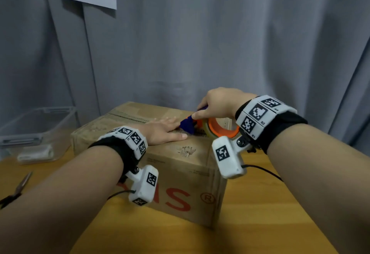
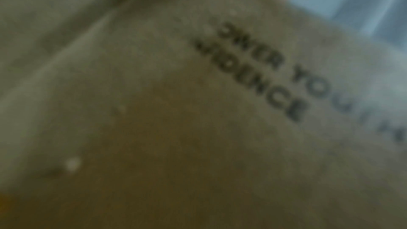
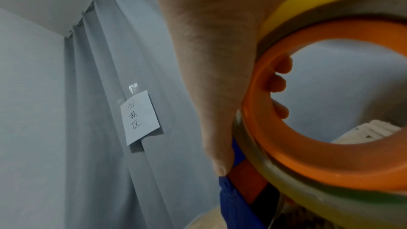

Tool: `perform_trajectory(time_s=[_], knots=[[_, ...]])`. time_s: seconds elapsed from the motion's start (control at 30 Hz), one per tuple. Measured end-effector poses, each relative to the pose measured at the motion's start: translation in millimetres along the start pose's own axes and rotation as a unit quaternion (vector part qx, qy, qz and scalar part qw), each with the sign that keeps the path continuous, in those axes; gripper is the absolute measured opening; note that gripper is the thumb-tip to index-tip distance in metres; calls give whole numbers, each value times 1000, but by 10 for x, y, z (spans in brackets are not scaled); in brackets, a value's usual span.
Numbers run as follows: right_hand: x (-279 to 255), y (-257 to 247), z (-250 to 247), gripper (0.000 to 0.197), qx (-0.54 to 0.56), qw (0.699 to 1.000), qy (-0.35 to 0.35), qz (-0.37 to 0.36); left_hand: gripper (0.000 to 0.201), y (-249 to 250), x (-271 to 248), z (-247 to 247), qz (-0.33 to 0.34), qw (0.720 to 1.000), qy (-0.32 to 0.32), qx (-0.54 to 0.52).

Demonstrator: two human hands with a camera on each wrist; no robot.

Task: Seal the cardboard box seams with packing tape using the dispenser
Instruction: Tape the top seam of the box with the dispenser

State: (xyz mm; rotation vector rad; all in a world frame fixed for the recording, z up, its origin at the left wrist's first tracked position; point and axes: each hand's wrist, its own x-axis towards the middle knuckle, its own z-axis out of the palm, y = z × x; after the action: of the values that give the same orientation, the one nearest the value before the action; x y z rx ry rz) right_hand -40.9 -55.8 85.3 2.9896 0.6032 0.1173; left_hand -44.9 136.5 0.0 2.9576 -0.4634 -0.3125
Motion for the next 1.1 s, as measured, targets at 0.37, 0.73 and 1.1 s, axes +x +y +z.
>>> perform_trajectory(time_s=[0.37,0.73,1.1], knots=[[-137,112,-126,39,-33,997,7,-76,86,205,-106,51,-21,999,16,-34],[-608,632,25,48,6,1000,9,-12,85,302,-156,22,-51,999,-3,-3],[-529,620,133,47,38,999,-3,9,77,758,-161,29,17,999,-33,13]])
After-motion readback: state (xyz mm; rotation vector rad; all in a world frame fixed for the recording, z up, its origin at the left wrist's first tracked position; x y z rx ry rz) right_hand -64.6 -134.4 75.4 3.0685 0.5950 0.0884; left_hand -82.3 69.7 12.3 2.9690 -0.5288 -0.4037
